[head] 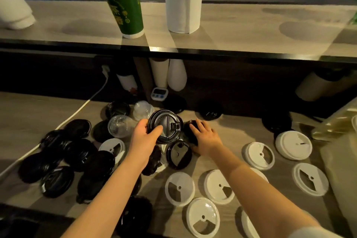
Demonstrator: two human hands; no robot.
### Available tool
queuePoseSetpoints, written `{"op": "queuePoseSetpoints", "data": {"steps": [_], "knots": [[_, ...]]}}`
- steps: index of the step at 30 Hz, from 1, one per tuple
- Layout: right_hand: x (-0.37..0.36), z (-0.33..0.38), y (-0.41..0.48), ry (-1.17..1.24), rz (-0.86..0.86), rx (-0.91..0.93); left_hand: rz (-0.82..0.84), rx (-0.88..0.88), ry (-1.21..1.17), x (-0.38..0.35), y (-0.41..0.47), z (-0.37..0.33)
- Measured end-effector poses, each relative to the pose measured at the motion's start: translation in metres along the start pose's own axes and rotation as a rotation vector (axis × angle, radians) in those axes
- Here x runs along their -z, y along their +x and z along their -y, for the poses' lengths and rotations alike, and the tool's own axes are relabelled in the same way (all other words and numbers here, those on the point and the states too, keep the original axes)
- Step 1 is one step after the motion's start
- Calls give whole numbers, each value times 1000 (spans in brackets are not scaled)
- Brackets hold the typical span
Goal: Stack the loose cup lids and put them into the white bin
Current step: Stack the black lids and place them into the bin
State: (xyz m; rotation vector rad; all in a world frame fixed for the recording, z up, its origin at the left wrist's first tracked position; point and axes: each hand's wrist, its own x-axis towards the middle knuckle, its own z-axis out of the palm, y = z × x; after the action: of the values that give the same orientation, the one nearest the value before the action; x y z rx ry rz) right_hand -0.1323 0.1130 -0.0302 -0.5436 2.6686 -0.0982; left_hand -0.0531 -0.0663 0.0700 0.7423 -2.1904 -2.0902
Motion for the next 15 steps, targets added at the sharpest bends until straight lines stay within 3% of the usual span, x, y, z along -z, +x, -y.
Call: {"op": "queuePoseSetpoints", "data": {"steps": [4, 9, 12, 15], "knots": [[-4, -5, -7, 38, -139, 3, -14, -8, -13, -1, 0, -1], [5, -15, -24, 339, -262, -80, -9, -4, -36, -13, 0, 0], [19, -16, -44, 751, -448, -141, -5, 0, -23, -24, 0, 3], [42, -14, -69, 1289, -523, -146, -6, 13, -41, -35, 0, 4]]}}
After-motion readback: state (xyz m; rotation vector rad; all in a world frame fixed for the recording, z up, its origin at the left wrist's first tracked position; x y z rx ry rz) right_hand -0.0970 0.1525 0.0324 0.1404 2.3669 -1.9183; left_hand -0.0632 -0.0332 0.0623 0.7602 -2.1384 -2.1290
